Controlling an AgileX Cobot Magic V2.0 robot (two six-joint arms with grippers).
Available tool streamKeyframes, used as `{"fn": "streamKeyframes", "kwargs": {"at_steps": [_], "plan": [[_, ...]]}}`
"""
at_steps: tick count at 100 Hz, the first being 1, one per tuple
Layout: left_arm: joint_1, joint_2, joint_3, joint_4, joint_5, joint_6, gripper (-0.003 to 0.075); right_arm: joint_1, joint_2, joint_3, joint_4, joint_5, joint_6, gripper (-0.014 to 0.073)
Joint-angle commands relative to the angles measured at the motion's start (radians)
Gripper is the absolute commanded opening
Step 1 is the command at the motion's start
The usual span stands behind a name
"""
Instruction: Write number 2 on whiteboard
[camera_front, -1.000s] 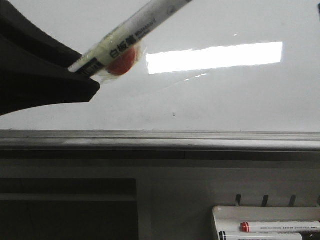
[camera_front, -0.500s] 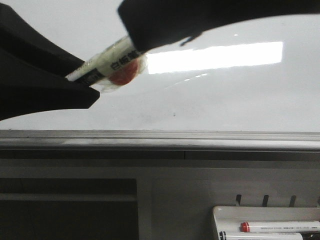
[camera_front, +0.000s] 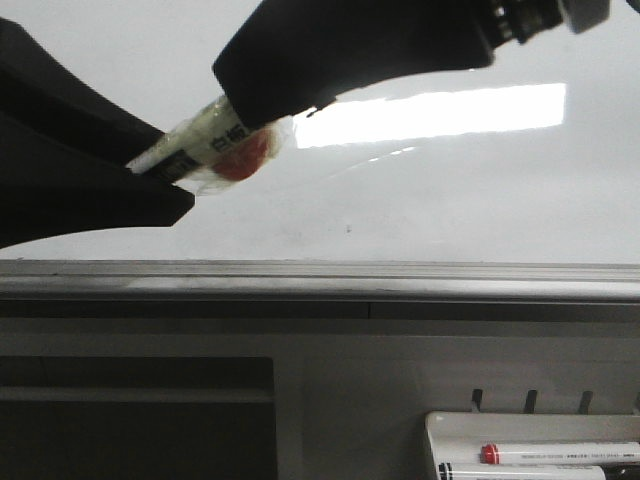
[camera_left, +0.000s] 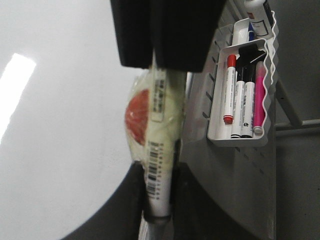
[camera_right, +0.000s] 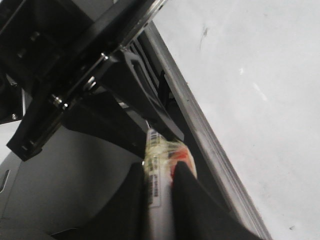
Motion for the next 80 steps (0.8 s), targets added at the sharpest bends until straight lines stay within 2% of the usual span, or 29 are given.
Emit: {"fn": "streamKeyframes", "kwargs": {"at_steps": [1, 9, 18, 30, 36, 44, 51, 58, 63, 73, 80], "plan": [[-0.006, -0.014, -0.033, -0.025, -0.049, -0.012, -0.002, 0.001, -0.01, -0.034, 0.005, -0.046, -0.009, -0.0071], [-0.006, -0.028, -0.033, -0.03, -0.035, -0.012, -0.0013, 0.001, -0.01, -0.034, 0.007, -0.032, -0.007, -0.0071], [-0.006, -0.066, -0.033, -0.035, -0.03, -0.012, 0.0057, 0.001, -0.012, -0.034, 0.014, -0.029, -0.006, -0.0071], [-0.006, -0.164, -0.033, -0.098, 0.047, -0.012, 0.0267, -0.003, -0.014, -0.034, 0.014, -0.101, -0.006, -0.0071], [-0.006, -0.223, -0.033, -0.132, 0.1, -0.012, 0.0346, -0.003, -0.016, -0.034, 0.014, -0.159, -0.006, -0.0071], [-0.006, -0.309, -0.033, -0.169, 0.159, -0.014, 0.0395, -0.003, -0.014, -0.034, 0.014, -0.223, -0.006, -0.0071], [0.003, -0.382, -0.033, -0.172, 0.197, -0.014, 0.0379, -0.003, -0.012, -0.034, 0.014, -0.254, -0.006, -0.0071], [0.029, -0.439, -0.033, -0.172, 0.228, -0.014, 0.0333, -0.003, -0.012, -0.036, 0.014, -0.283, -0.006, -0.0071], [0.054, -0.466, -0.033, -0.176, 0.246, -0.028, 0.024, -0.003, -0.012, -0.036, 0.014, -0.306, -0.006, -0.0071], [0.12, -0.491, -0.033, -0.182, 0.247, -0.109, -0.0023, -0.01, -0.004, -0.037, 0.014, -0.318, -0.008, -0.0071], [0.169, -0.491, -0.033, -0.184, 0.229, -0.169, -0.002, -0.03, 0.01, -0.044, 0.014, -0.314, -0.008, -0.0071]]}}
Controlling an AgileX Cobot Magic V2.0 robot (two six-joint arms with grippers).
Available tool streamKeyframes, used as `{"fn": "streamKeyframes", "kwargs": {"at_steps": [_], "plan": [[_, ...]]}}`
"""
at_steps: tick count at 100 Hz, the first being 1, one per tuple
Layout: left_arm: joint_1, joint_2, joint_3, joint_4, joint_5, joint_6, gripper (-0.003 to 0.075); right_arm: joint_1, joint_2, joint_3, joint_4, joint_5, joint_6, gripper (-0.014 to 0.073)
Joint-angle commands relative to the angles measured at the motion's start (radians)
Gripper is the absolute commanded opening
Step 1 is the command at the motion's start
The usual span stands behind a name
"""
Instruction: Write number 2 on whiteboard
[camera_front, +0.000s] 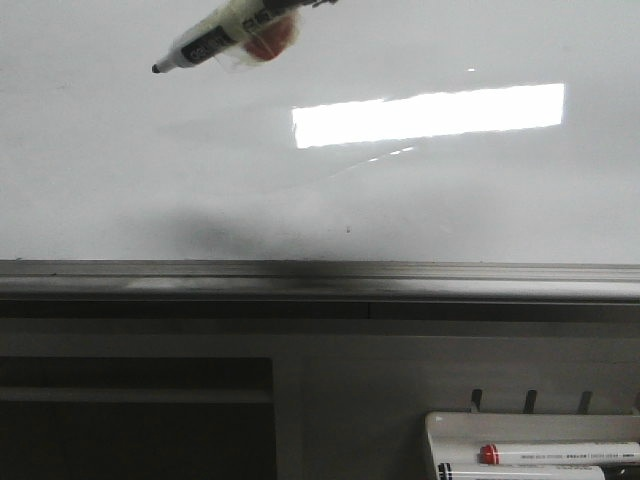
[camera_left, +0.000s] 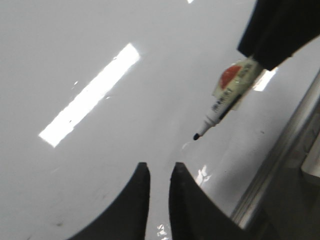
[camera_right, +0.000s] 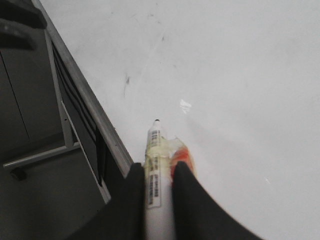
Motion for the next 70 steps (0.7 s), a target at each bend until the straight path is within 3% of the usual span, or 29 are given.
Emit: {"fn": "streamKeyframes", "kwargs": {"at_steps": [1, 16, 38, 70], "plan": [[0.059, -0.001, -0.033, -0.017, -0.068, -0.089, -0.002, -0.023, -0.003, -0.039, 0.004, -0.058, -0.008, -0.0071], [0.167, -0.001, -0.033, -0.039, -0.113, -0.2, -0.002, -0.085, 0.023, -0.07, 0.004, -0.019, -0.008, -0.0071], [0.283, -0.001, -0.033, -0.072, -0.234, -0.2, -0.002, -0.13, 0.091, -0.139, 0.047, 0.039, -0.008, -0.0071], [0.309, -0.001, -0.033, -0.081, -0.241, -0.2, -0.002, -0.135, 0.197, -0.211, 0.047, 0.034, -0.008, -0.0071]]}}
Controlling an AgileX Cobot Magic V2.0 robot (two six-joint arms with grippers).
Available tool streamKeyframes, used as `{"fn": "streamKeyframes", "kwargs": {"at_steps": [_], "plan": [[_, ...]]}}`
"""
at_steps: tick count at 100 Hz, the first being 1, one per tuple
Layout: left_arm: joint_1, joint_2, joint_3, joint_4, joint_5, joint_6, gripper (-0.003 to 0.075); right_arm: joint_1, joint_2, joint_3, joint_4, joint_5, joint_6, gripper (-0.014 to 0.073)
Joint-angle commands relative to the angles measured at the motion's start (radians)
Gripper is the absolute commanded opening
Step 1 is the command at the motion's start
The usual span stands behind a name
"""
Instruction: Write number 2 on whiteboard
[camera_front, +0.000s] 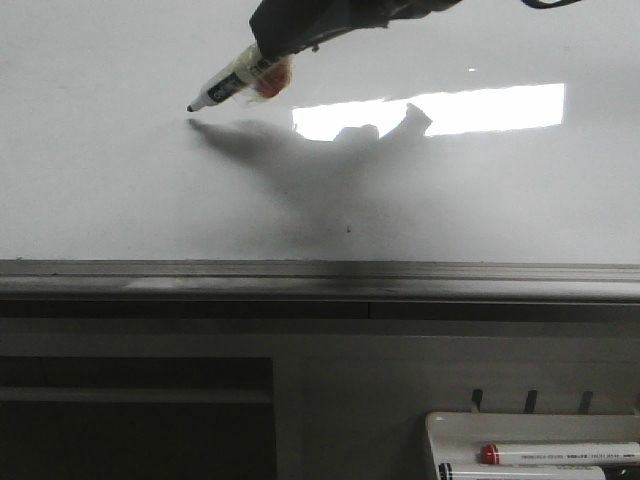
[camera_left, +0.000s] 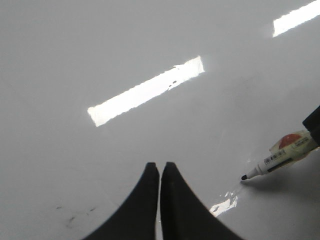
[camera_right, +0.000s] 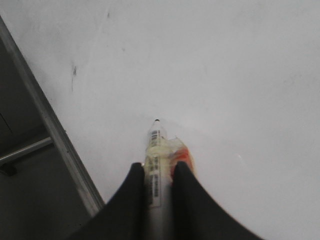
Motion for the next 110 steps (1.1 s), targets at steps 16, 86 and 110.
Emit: {"fn": "streamKeyframes", "kwargs": {"at_steps": [16, 86, 110], "plan": [[0.001, 0.002, -0.033, -0.015, -0.078, -0.014, -0.002, -0.036, 0.005, -0.072, 0.011, -0.04, -0.008, -0.0071], [0.001, 0.002, -0.033, -0.022, -0.078, -0.014, -0.002, -0.166, -0.126, 0.149, -0.02, 0.119, 0.054, -0.005], [0.001, 0.002, -0.033, -0.022, -0.074, -0.014, -0.002, -0.051, -0.024, 0.057, -0.032, 0.104, 0.054, -0.005]]}}
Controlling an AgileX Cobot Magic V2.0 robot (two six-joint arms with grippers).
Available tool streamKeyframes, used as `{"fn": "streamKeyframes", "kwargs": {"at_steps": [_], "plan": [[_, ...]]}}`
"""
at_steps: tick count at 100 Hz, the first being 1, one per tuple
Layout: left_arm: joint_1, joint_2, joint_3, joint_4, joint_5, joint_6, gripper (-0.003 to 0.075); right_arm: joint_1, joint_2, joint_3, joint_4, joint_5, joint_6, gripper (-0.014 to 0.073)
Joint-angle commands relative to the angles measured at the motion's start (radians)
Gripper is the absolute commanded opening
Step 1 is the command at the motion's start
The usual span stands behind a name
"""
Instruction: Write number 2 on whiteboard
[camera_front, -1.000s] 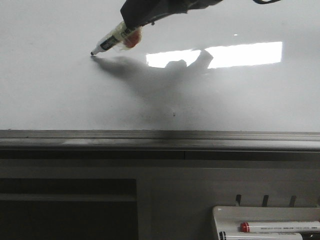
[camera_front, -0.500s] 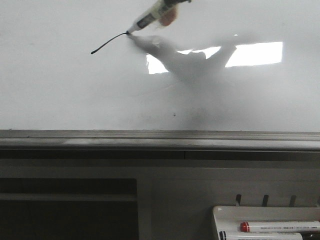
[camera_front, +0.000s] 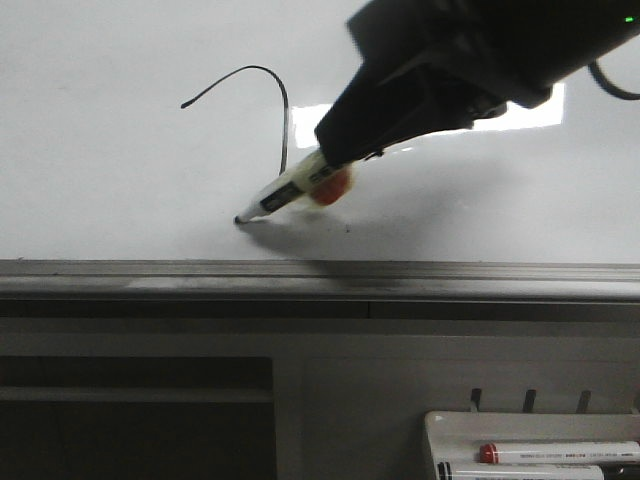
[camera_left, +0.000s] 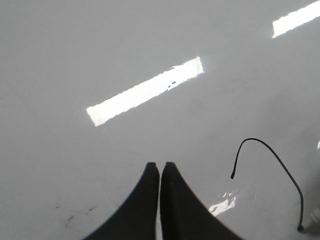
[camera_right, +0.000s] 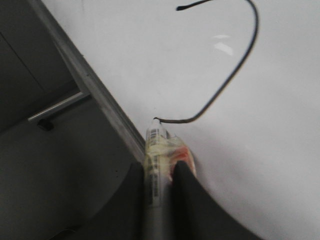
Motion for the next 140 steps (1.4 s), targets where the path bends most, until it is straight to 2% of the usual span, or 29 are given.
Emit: {"fn": "streamKeyframes", "kwargs": {"at_steps": [1, 19, 31, 83, 94, 103, 110, 118, 128, 140], "plan": [[0.001, 0.002, -0.033, -0.014, -0.073, -0.014, -0.002, 0.03, 0.024, -0.065, -0.019, -0.065, 0.0, -0.005], [0.001, 0.002, -0.033, -0.014, -0.073, -0.014, -0.002, 0.054, 0.044, -0.095, -0.028, -0.098, 0.0, -0.005], [0.001, 0.002, -0.033, -0.014, -0.073, -0.014, -0.002, 0.045, 0.037, -0.092, -0.051, -0.059, 0.0, -0.005], [0.001, 0.002, -0.033, -0.014, -0.073, -0.014, -0.002, -0.188, -0.19, 0.123, -0.053, -0.022, 0.038, -0.005], [0.001, 0.002, -0.033, -0.011, -0.076, -0.014, -0.002, -0.184, -0.206, 0.124, -0.053, -0.014, 0.038, -0.005], [0.001, 0.002, -0.033, -0.003, -0.098, -0.014, -0.002, -0.161, -0.23, 0.1, -0.053, 0.045, 0.038, -0.005], [-0.001, 0.002, -0.031, 0.012, -0.148, -0.014, -0.002, -0.134, -0.254, 0.072, -0.053, 0.119, 0.036, -0.005], [-0.01, 0.004, -0.014, 0.1, -0.246, -0.014, -0.0018, -0.101, -0.273, 0.042, -0.053, 0.207, 0.036, -0.005], [-0.044, 0.028, 0.02, 0.187, -0.343, -0.014, 0.0038, -0.067, -0.274, 0.011, -0.055, 0.291, 0.036, -0.005], [-0.121, 0.096, 0.045, 0.203, -0.375, -0.015, 0.0218, -0.028, -0.272, -0.004, -0.061, 0.275, 0.036, -0.005]]}}
